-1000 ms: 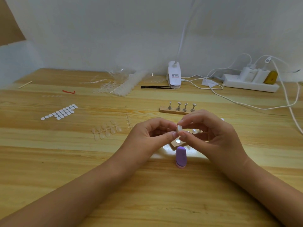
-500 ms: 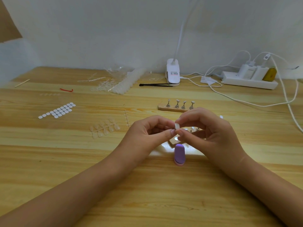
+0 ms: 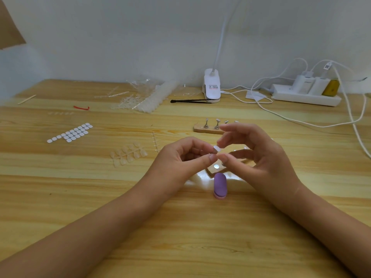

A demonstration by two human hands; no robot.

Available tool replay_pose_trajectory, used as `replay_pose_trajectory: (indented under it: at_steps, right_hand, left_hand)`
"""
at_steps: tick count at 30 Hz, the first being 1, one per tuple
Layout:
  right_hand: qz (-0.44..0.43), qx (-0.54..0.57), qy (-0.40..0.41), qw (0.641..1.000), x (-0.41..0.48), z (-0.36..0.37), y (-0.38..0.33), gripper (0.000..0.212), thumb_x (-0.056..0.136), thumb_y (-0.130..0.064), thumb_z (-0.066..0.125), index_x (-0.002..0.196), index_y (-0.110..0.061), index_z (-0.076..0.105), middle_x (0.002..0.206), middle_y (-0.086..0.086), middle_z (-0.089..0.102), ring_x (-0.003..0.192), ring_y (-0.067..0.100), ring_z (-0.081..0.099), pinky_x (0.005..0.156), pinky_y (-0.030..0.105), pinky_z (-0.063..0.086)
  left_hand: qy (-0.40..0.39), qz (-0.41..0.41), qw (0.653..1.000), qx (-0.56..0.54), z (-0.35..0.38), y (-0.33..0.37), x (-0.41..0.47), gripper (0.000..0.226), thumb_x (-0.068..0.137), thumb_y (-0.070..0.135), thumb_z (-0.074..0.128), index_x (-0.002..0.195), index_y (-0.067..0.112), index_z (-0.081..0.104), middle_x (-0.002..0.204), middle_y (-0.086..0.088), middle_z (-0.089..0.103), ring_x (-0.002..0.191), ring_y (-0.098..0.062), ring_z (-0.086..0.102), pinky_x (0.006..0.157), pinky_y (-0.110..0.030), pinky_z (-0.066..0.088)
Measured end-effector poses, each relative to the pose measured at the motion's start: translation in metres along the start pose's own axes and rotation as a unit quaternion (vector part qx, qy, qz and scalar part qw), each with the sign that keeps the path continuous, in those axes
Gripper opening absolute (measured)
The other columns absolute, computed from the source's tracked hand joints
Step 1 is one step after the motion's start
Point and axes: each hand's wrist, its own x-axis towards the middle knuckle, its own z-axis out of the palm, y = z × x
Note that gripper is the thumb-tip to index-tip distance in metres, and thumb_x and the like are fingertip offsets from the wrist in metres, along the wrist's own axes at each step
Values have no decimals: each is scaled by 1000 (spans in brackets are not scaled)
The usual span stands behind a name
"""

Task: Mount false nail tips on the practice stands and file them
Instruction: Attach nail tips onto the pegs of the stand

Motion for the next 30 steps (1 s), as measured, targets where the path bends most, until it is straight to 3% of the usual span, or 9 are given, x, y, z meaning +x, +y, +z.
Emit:
replay_pose_trajectory:
  at_steps: [5,9,16,20,24,30]
  right_hand:
    - [11,18,18,1000,1,-1,-4,8,86,-13,68,92,-11,63,91,-4,64,87,14,64,73,27,54]
    - [-5,-17,12,1000,1,2,-7,12,84,-17,68,87,-6,64,86,7,62,76,17,60,67,26,51]
    - [22,-2,8,1000,1,4,-9,7,81,-9,71,86,-7,66,84,4,64,73,11,61,65,19,50]
    - [62,14,-12,998,3,3,-10,8,82,-9,71,89,-7,69,86,8,67,76,16,65,65,23,55]
    - [92,27,-14,995,5,0,-11,7,81,-10,71,88,-9,70,84,12,68,69,10,64,64,20,55]
    - [43,-73,-35,996,4,2,-12,5,86,-21,65,88,-17,66,82,-4,64,70,13,63,68,32,55]
  left_hand:
    - [5,-1,1000,7,0,-1,0,9,83,15,76,84,23,71,77,11,67,74,0,61,67,-9,46]
    - [3,2,1000,10,0,-1,0,10,82,16,76,83,25,71,77,9,66,72,-1,60,66,-9,45]
    - [-6,12,1000,26,0,-1,-1,12,72,38,74,81,31,70,73,10,67,71,-2,62,69,-11,46]
    - [23,50,997,62,-1,-4,-2,7,81,29,77,80,32,70,77,5,68,75,-6,63,72,-17,50]
    - [62,106,984,126,-4,-5,-4,9,84,20,78,84,27,73,82,6,71,81,-8,64,78,-19,50]
    - [77,144,970,178,-1,-2,-7,10,84,17,77,85,25,72,82,9,70,83,-8,65,78,-14,47]
